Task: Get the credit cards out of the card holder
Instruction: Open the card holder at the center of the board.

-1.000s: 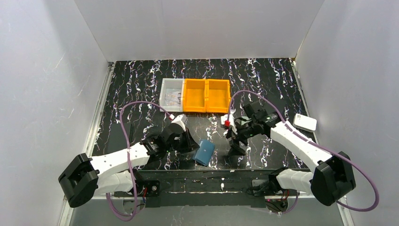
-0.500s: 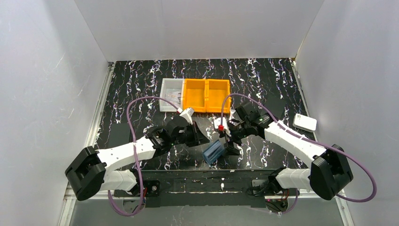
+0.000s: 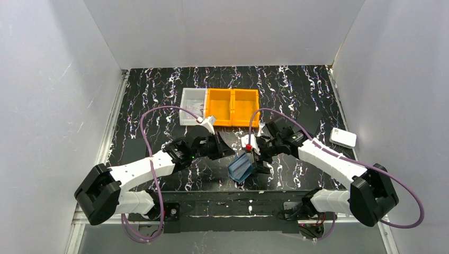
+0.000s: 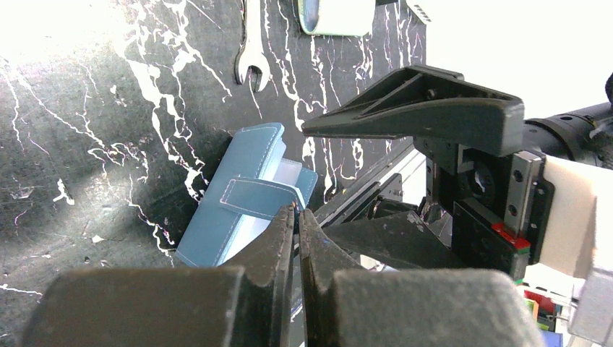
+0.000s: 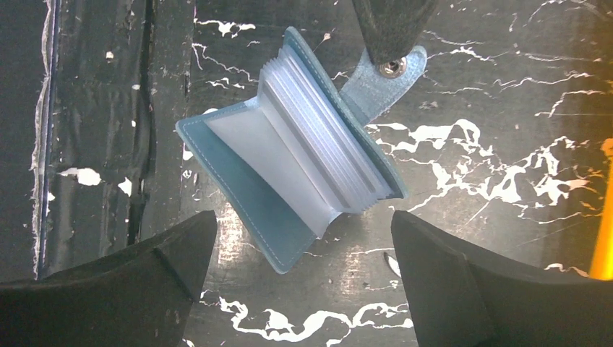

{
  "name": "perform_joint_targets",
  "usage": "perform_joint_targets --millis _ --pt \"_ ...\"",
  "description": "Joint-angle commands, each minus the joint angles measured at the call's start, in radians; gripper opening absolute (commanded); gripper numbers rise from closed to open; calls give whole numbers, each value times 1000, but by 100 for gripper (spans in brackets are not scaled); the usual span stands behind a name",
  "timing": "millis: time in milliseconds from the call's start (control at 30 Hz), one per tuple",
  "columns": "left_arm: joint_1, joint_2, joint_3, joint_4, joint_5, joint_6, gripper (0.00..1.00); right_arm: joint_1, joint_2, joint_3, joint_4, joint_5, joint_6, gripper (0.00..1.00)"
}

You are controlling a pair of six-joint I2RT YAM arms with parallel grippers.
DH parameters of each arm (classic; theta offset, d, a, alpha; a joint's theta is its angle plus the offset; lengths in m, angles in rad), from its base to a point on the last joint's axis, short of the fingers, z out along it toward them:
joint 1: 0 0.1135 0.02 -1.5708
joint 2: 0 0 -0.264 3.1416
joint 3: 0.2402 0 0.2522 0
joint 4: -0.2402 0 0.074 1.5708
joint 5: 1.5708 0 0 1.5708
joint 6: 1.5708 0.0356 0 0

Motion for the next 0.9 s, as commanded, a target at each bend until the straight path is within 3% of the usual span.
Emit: perform_joint_targets --millis 0,433,867 --pt "16 -31 45 26 22 -1 0 -19 -54 -20 49 -15 28 100" --pt "11 -73 23 49 109 -63 0 -190 -164 -96 83 -165 115 100" --pt "31 -60 -31 -45 2 -9 0 -233 -184 -142 115 -206 157 100"
